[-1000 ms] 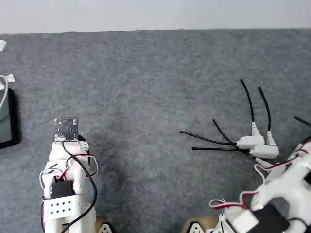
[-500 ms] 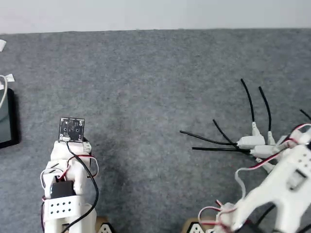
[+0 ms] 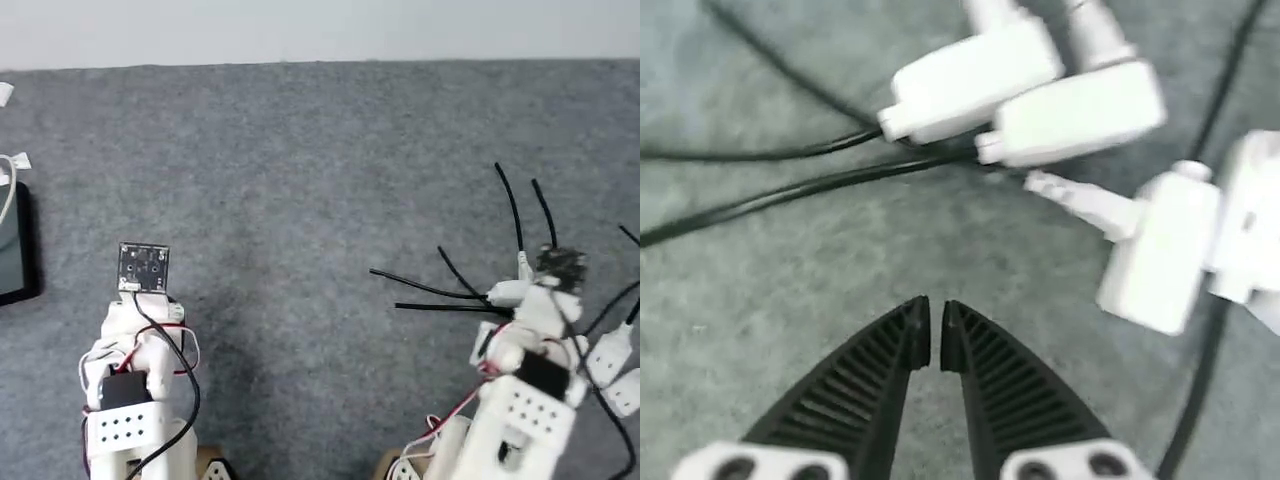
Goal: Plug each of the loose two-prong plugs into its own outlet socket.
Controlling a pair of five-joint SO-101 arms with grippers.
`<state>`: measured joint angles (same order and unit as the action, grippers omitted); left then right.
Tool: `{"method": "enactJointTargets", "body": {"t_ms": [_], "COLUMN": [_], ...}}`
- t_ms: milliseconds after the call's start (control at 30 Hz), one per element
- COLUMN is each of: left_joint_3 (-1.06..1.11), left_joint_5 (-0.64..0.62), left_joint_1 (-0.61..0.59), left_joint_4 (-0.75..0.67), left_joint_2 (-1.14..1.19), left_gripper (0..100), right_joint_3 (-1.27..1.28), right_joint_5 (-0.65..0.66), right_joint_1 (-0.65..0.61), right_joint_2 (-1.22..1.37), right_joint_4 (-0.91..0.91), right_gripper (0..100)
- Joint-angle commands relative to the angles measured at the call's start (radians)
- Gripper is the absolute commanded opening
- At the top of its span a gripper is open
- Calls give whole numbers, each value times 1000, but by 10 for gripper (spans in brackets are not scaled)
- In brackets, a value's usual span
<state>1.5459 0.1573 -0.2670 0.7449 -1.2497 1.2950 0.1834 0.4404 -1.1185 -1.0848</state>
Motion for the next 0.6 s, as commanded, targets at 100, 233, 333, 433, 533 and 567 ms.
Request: {"method": "enactJointTargets", "body": {"t_ms": [100,233,333,433,533,567], "left_joint_3": [-21,58,82,77,104,120], "left_joint_5": [15,14,14,17,14,12], "left_joint_1": [-6,8,6,12,12,12], "left_joint_4": [121,259,331,334,336,336], "left_joint_2": [-210,-494,-594,-525,-526,-532], "left_gripper": [16,16,16,16,16,16], "right_joint_3": [144,186,189,210,239,244], "right_joint_5": [37,37,37,37,35,35], "right_joint_1": [-114,-122,-122,-124,-124,-124], "right_joint_2": [-165,-249,-303,-344,-403,-424], "right_joint_4": [87,79,13,-65,-139,-170], "right_gripper": [23,23,23,23,18,18]}}
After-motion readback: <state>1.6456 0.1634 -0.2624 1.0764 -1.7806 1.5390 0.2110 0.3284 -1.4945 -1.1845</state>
